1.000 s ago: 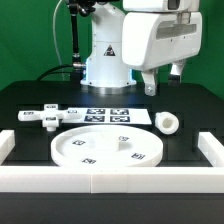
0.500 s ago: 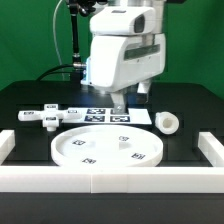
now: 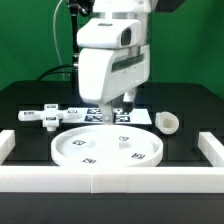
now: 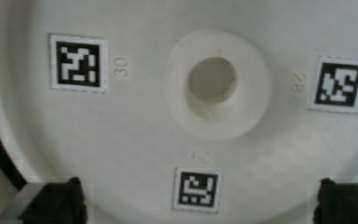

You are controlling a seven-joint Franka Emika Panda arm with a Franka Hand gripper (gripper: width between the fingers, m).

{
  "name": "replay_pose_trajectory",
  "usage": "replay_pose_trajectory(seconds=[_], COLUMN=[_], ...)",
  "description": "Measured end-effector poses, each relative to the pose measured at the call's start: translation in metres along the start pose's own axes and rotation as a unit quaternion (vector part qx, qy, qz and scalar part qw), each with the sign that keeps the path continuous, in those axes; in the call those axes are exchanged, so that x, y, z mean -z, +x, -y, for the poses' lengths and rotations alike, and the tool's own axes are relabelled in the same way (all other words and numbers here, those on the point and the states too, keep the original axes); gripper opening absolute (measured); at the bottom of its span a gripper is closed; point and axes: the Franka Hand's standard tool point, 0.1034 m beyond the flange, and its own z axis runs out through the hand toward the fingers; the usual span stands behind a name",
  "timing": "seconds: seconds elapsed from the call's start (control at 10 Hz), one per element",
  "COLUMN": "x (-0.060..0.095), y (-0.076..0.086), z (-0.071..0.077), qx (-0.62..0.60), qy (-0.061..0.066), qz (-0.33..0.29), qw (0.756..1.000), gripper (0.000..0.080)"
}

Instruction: Assemble round table

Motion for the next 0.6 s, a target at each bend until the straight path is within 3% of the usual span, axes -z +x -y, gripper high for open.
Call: replay_pose_trajectory(seconds=[0.2,0.6], x=[-0.015,-0.037], y=[-0.011,-0.017], z=[-0.002,0.007], qx=[0.003,0.0], qy=[0.001,0.018], qz=[-0.002,0.002], qw=[1.0,1.0], gripper=[0.065,0.065])
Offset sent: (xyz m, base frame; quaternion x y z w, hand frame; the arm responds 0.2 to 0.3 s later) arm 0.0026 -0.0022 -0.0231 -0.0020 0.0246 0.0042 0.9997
